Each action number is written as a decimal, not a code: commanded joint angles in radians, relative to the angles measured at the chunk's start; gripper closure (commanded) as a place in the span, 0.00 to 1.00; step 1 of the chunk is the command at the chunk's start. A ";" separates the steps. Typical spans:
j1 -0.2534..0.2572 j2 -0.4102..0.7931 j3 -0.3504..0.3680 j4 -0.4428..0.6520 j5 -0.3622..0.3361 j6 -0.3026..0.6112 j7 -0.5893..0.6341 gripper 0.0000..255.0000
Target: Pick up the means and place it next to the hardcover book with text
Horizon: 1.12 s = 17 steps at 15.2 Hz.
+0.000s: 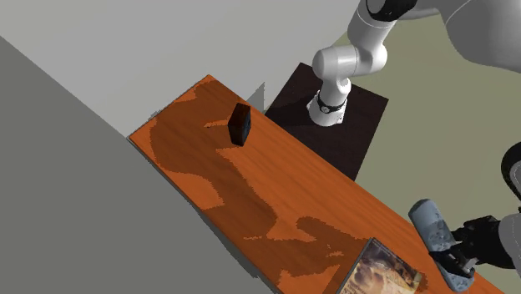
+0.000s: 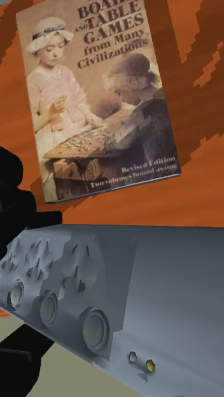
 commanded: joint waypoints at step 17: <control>0.099 0.242 0.054 0.211 -0.031 0.025 0.158 1.00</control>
